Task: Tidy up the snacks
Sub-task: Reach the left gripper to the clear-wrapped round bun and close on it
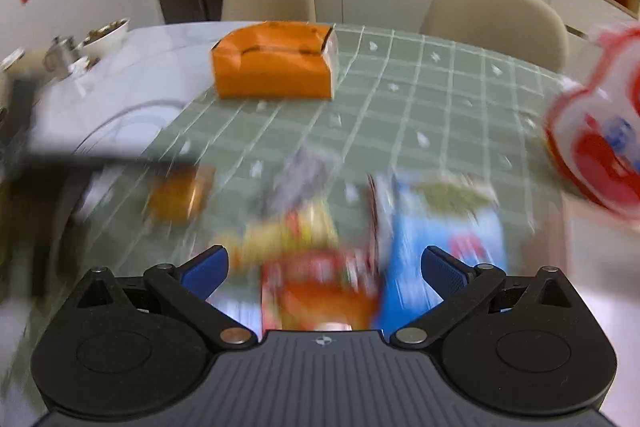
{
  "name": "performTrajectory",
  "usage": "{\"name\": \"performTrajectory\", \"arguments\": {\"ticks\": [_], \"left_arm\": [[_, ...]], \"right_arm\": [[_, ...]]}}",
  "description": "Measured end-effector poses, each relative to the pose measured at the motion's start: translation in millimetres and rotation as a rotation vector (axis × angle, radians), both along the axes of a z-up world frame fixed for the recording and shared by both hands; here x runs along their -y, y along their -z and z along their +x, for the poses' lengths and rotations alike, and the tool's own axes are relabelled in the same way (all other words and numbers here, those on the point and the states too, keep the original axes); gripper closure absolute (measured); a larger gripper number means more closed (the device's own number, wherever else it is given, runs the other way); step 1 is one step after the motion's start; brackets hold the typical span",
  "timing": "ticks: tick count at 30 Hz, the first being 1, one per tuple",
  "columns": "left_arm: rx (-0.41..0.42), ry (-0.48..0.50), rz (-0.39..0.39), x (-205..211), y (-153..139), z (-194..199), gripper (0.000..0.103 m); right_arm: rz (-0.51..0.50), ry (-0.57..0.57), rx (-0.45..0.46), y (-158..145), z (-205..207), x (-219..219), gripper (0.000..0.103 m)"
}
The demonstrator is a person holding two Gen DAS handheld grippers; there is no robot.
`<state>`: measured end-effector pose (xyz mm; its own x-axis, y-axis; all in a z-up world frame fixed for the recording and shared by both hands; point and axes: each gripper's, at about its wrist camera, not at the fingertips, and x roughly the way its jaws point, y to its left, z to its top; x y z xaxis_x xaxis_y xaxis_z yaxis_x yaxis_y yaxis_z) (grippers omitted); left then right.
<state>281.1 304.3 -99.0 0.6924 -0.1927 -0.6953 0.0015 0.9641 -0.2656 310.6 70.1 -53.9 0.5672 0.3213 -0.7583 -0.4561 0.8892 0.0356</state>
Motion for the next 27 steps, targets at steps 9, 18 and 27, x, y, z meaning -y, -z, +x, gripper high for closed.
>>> {"name": "performTrajectory", "arguments": {"ticks": [9,18,27], "left_arm": [[-0.003,-0.086,-0.085,52,9,-94,0.083],[0.021,-0.402,-0.226,103,1,-175,0.083],[0.017,-0.53,-0.188,142,-7,-224,0.083]], "right_arm": [[-0.147,-0.007,-0.026,56,73,-75,0.012],[-0.088,-0.201,-0.102,49,46,-68,0.062],[-0.138,-0.388,-0.174,39,-22,-31,0.066]]}}
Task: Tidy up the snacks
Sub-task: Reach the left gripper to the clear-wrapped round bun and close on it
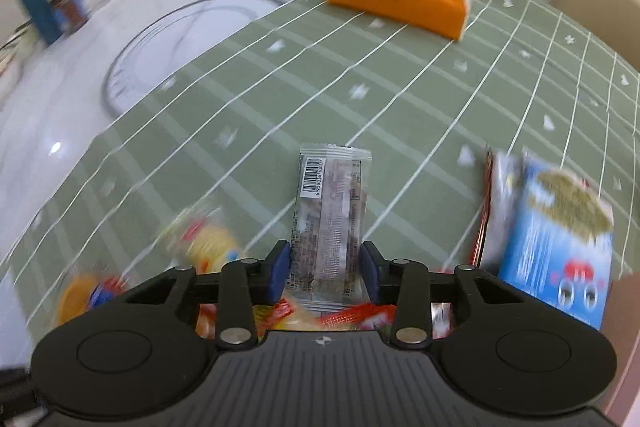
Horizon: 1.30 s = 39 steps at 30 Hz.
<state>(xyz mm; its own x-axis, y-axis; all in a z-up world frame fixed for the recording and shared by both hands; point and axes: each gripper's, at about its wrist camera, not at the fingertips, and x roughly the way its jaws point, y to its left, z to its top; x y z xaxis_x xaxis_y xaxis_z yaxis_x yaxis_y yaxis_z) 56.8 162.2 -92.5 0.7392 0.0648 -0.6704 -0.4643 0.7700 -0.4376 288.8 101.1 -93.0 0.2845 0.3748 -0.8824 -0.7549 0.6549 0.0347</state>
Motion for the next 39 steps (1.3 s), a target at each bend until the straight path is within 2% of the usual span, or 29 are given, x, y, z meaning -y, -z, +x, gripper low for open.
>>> {"name": "performTrajectory", "arguments": {"ticks": [6,10,12,13,15,17,21,26,28,32,34,36,39], "left_arm": [[-0.02,-0.083,0.073,-14,-12,-8,0.083],[-0.047,-0.125,0.118,-34,-15,-5,0.083],[-0.057,-0.119,0.119,-42,-13,-1,0.083],[-0.061,-0.108,0.115,-45,-13,1,0.083],[-0.06,-0.075,0.115,-48,-12,5,0.083],[-0.052,-0.023,0.112,-48,-12,11,0.083],[-0.052,0.078,0.111,-38,-12,19,0.083],[-0.137,0.233,0.115,-11,-2,25,0.082],[-0.129,0.237,0.116,-1,0,14,0.082],[-0.068,0.223,0.041,7,-3,-21,0.082],[-0.076,0.24,0.03,12,-4,-29,0.082],[-0.101,0.264,0.045,17,-9,-27,0.082],[-0.081,0.271,0.101,14,-24,-21,0.082]], "right_arm": [[0.005,-0.03,-0.015,-5,-38,32,0.066],[0.017,-0.046,0.015,-9,-58,48,0.066],[0.031,-0.05,0.015,-12,-65,51,0.06],[0.04,-0.049,0.01,-14,-70,53,0.057],[0.064,-0.057,-0.004,-18,-81,58,0.038],[0.077,-0.055,-0.015,-18,-92,63,0.032],[0.074,0.009,-0.02,-12,-110,81,0.029],[0.031,0.059,-0.004,-6,-134,98,0.022],[0.022,0.092,-0.036,-1,-137,104,0.022],[0.03,0.15,0.002,-1,-146,117,0.022],[0.061,0.174,0.003,-2,-152,127,0.021],[0.088,0.211,0.006,1,-157,140,0.019],[0.111,0.256,0.045,4,-167,156,0.019]]}}
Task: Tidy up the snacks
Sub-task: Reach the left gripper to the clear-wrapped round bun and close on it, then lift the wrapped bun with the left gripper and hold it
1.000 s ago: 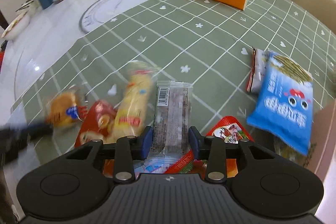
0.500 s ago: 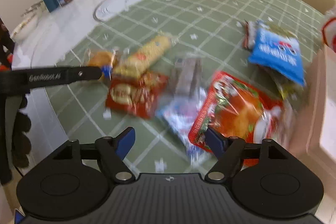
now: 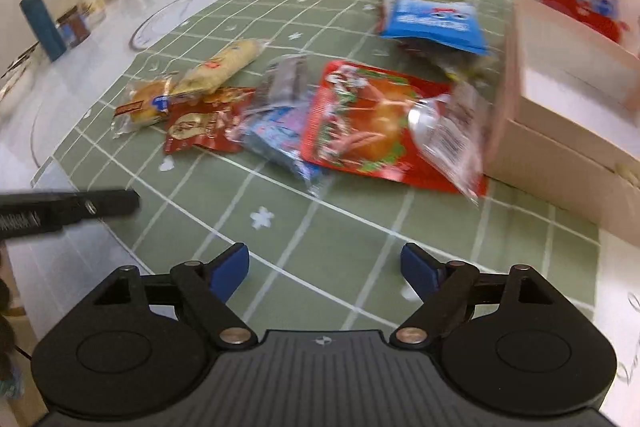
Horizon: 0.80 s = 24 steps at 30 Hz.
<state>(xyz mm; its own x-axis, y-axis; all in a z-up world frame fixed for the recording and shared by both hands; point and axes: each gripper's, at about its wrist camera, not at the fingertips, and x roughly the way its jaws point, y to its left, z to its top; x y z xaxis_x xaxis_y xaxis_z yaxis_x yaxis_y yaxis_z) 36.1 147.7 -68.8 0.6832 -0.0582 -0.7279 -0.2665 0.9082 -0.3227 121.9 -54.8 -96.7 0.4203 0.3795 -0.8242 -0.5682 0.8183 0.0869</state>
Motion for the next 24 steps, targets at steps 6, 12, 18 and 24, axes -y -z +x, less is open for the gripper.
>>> {"name": "performTrajectory", "arguments": {"ticks": [6,12,18,24], "left_arm": [[0.014,-0.129,0.097,-59,-27,33,0.082],[-0.02,-0.113,0.078,-116,-13,79,0.082],[-0.046,0.027,0.014,-101,11,70,0.077],[-0.046,0.092,0.036,-47,9,44,0.071]], "right_arm": [[0.058,0.097,0.025,2,-3,20,0.018],[0.047,0.17,0.06,6,-8,24,0.015],[-0.062,0.102,0.024,5,-16,23,0.011],[-0.097,0.142,0.017,10,-16,45,0.003]]}}
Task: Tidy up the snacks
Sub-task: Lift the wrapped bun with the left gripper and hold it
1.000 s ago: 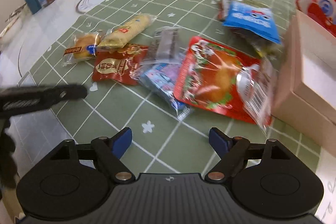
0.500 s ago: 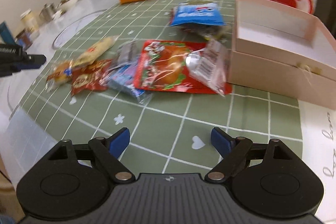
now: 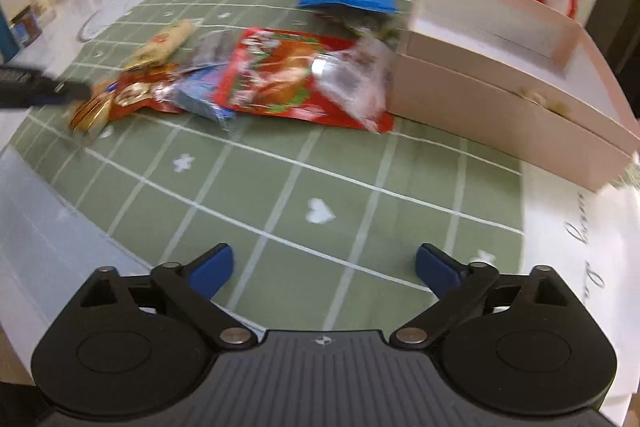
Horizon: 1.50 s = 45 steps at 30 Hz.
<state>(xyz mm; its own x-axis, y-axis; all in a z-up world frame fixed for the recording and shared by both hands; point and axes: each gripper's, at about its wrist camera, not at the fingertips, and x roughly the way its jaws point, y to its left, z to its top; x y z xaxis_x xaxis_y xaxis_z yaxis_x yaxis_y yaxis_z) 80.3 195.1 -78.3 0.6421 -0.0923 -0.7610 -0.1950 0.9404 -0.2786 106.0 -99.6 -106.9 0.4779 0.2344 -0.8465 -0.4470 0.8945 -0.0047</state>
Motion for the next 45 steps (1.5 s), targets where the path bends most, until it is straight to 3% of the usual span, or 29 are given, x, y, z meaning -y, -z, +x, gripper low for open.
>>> {"name": "performTrajectory", "arguments": {"ticks": [3,11,15,22,26,29,32,36,40,43,45], "left_arm": [[-0.016,0.02,0.016,22,-2,0,0.065],[-0.056,0.253,0.042,107,0,15,0.052],[-0.094,0.391,0.035,155,9,26,0.052],[-0.095,0.466,0.061,195,5,40,0.053],[-0.119,0.496,0.047,193,2,49,0.053],[-0.092,0.589,0.023,178,-8,48,0.053],[-0.051,0.663,0.034,149,-19,49,0.054],[-0.047,0.664,-0.031,95,-32,69,0.054],[-0.065,0.629,-0.02,57,-31,100,0.054],[-0.076,0.663,-0.058,54,-25,118,0.054],[-0.073,0.705,-0.071,60,-23,119,0.054]], "right_arm": [[-0.001,0.029,0.007,4,-1,13,0.001],[0.004,0.179,0.016,7,-7,54,0.001],[0.011,0.293,0.035,8,-12,77,0.001],[0.021,0.425,0.065,9,-13,107,0.0],[0.027,0.503,0.081,9,-14,116,0.0],[0.026,0.574,0.087,9,-14,112,0.0],[0.027,0.667,0.093,10,-9,104,0.0],[0.017,0.839,0.066,9,-7,89,0.0],[0.016,0.872,0.025,7,-8,69,0.0],[0.028,0.891,0.004,6,-19,47,0.0],[0.044,0.877,-0.002,3,-25,31,0.006]]}}
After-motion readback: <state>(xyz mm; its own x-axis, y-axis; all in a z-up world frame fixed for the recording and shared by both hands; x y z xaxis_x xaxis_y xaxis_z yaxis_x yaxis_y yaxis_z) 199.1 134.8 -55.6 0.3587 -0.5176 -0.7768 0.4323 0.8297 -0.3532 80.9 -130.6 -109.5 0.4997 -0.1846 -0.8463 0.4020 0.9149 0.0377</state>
